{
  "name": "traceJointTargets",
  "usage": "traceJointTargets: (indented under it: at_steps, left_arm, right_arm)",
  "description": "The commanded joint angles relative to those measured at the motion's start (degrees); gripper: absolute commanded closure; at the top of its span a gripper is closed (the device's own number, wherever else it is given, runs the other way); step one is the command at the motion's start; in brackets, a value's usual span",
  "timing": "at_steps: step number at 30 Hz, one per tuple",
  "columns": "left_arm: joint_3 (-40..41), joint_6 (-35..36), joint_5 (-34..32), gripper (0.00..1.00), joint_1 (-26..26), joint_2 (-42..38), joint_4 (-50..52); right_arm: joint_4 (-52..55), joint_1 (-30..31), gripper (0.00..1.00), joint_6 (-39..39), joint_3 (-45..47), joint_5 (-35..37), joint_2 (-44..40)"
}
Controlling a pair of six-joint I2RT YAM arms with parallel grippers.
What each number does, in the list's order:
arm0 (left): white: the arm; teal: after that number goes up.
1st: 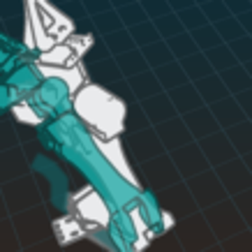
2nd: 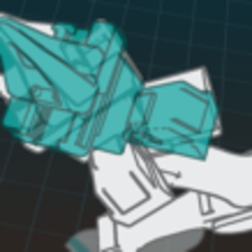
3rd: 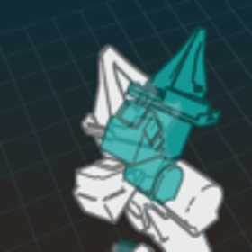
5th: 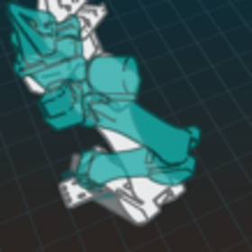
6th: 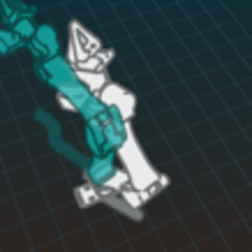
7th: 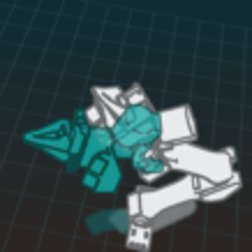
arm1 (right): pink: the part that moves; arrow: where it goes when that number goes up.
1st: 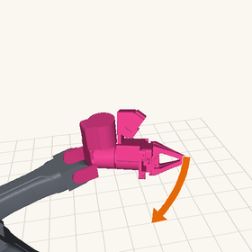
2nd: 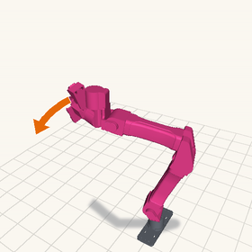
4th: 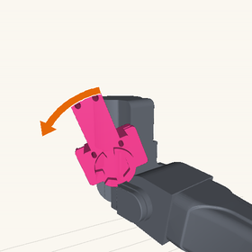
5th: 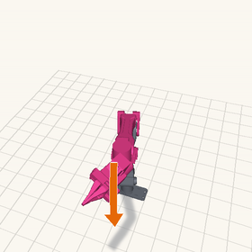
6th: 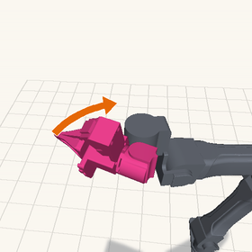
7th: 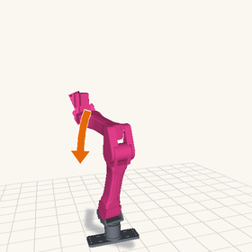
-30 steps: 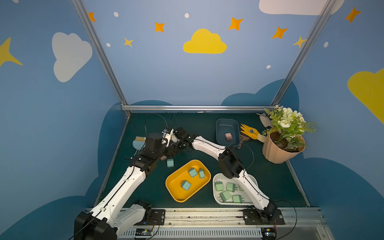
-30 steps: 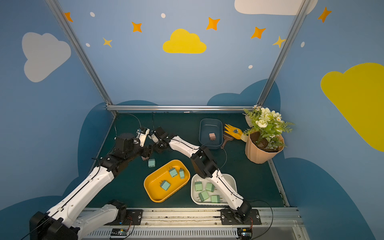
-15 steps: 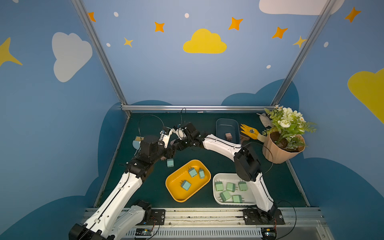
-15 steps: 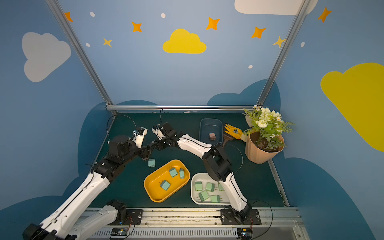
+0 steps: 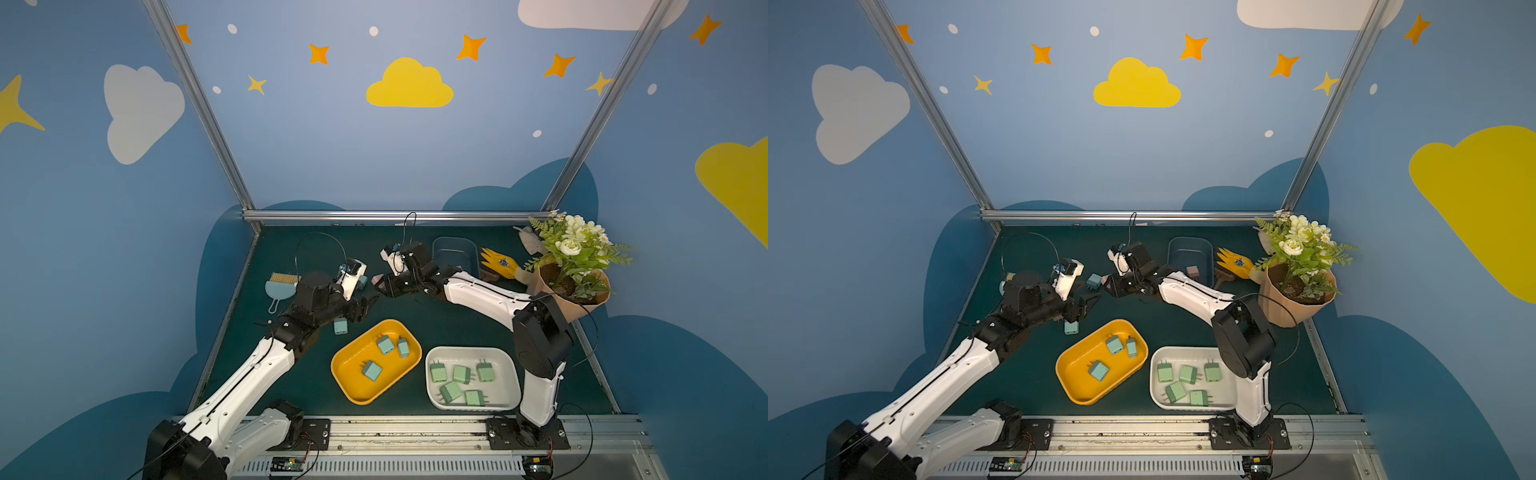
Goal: Place the plugs by color into the storage box
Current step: Place the plug in the storage box.
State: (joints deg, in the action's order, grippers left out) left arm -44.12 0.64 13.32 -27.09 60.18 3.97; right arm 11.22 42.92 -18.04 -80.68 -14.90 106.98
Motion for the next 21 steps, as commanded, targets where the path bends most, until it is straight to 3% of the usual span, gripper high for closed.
traceJointTargets:
  at_steps: [1,7,13,21]
  left_arm:
    - [-3.0,-1.7,-1.7,0.29,-4.9,3.0,-2.0]
    - [-8.6,-1.1,-3.6,0.29,-11.7,10.8,-2.3]
    - [-13.6,-2.9,-2.0,0.29,-13.1,17.6,-3.5]
    - [-19.5,-3.6,2.2,0.29,-14.6,28.1,-5.8]
  right_arm:
    - [-2.0,-1.7,0.74,0.0,3.4,1.1,-5.6]
    - [0.6,-6.1,0.71,0.9,8.8,3.1,-11.4]
    - [2.8,-11.4,0.71,0.8,12.6,6.5,-14.7]
    - [6.1,-21.7,0.71,-1.4,11.3,-0.5,-10.5]
